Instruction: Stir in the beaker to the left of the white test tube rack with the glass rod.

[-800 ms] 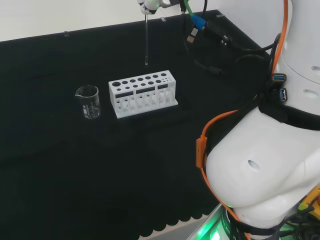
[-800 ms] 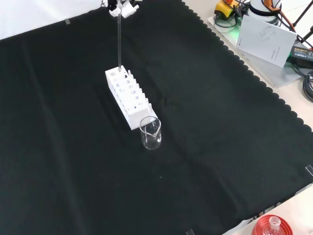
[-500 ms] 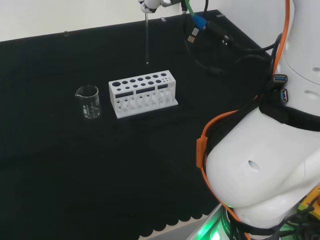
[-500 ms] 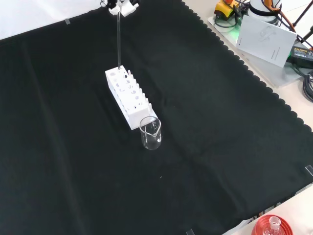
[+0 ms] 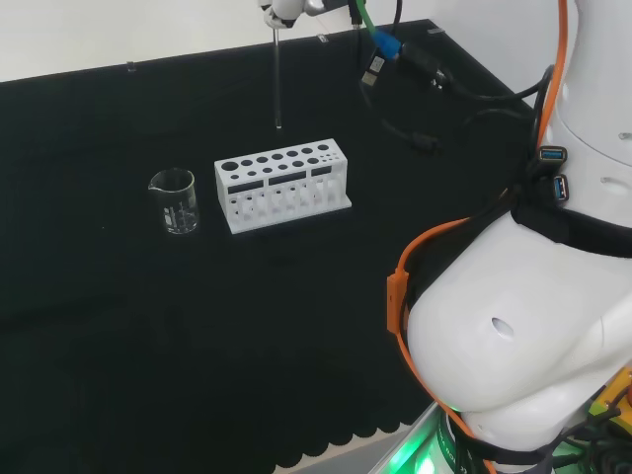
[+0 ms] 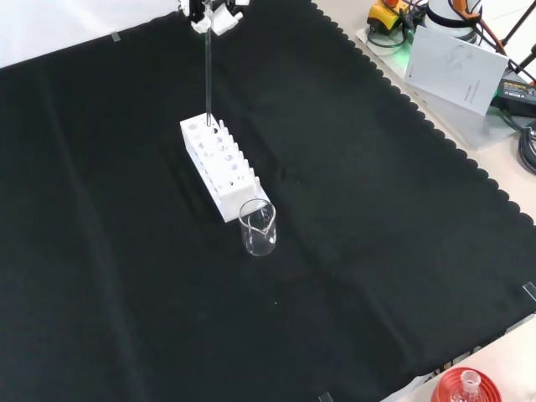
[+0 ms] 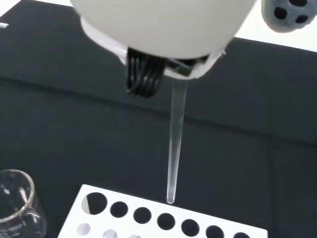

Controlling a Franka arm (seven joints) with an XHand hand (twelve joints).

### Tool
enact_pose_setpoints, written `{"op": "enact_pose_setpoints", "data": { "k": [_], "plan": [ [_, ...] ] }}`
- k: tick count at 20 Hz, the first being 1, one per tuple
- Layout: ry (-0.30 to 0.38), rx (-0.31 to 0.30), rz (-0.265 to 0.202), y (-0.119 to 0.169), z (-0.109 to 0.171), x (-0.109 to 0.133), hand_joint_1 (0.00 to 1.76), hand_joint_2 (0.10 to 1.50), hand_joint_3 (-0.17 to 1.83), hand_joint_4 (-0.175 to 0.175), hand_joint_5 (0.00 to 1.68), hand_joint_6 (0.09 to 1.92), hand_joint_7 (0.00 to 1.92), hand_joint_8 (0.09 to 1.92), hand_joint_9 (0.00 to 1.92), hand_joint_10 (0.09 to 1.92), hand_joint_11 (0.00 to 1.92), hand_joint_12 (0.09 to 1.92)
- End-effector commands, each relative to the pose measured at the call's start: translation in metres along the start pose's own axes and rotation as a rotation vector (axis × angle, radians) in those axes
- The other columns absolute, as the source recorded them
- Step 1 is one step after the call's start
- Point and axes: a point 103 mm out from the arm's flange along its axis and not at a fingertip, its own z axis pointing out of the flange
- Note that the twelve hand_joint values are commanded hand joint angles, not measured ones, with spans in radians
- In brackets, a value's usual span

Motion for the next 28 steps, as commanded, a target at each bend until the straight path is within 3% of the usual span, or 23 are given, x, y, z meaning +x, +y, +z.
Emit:
{"op": "enact_pose_setpoints", "data": {
  "k": [1, 28],
  "plan": [
    [-0.004, 0.000, -0.028, 0.004, -0.001, 0.019, 1.34, 0.47, 0.93, -0.175, 1.28, 0.65, 1.53, 0.48, 1.81, 0.09, 1.68, 0.40],
    [-0.008, 0.016, -0.208, 0.017, 0.002, 0.152, 1.34, 0.46, 0.93, -0.175, 1.28, 0.64, 1.55, 0.46, 1.81, 0.09, 1.69, 0.40]
  ]
}}
